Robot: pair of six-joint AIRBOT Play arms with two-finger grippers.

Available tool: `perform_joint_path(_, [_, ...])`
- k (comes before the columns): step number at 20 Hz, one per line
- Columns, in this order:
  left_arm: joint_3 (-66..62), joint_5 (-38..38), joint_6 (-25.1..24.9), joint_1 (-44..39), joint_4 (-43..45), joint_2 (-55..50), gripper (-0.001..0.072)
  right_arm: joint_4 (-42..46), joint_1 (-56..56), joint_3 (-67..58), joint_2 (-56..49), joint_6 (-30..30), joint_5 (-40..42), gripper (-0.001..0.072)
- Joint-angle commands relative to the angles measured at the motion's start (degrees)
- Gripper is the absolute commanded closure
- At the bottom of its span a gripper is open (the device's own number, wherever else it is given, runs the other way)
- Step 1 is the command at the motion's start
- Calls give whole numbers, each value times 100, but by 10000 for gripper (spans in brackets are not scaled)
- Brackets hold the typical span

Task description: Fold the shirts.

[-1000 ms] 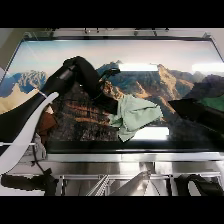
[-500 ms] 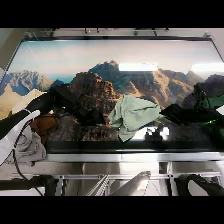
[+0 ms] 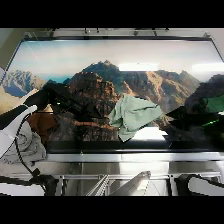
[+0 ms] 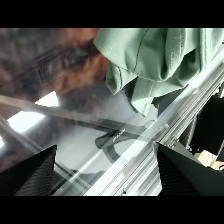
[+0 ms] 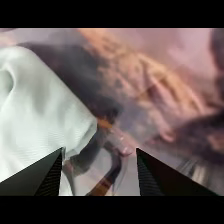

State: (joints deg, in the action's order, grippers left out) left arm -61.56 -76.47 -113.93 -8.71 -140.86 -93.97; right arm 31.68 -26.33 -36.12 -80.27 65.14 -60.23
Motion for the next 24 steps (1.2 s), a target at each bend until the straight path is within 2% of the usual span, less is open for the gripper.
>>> perform_joint_path(1, [-24, 66, -59, 42, -9, -20, 43, -632, 313, 2, -566, -223, 225, 218])
perform_joint_path(5, [-24, 557, -57, 31, -13, -22, 44, -1237, 984, 0, -619, -271, 752, 220])
perform_joint_path(6, [-24, 745, -46, 4, -20, -37, 44, -1351, 1095, -7, -621, -328, 828, 284])
perform_joint_path(8, [-37, 1054, -44, -149, -39, -170, 44, -1419, 1224, -28, -621, -413, 857, 479])
perform_joint_path(10, [-55, 1252, -42, -422, -138, -428, 44, -1419, 1237, -28, -619, -437, 835, 636])
perform_joint_path(11, [-146, 1226, -39, -549, -232, -627, 44, -1419, 1237, -28, -616, -442, 831, 675])
perform_joint_path(16, [-1220, 535, 109, -1163, -638, -1574, 60, -1421, 1237, -28, -616, -540, 723, 690])
perform_joint_path(17, [-1458, 332, 109, -1294, -619, -1676, 326, -1421, 1237, -28, -616, -542, 715, 690])
perform_joint_path(18, [-1639, 173, 96, -1388, -610, -1722, 702, -1423, 1235, -28, -616, -570, 647, 691])
perform_joint_path(21, [-2105, -402, 85, -1384, -619, -1506, 694, -1869, 1080, -44, -396, -1106, -37, 693])
perform_joint_path(24, [-2747, -1285, 249, -1040, -632, -566, 694, -3067, 496, -385, 586, -1722, -1556, 693])
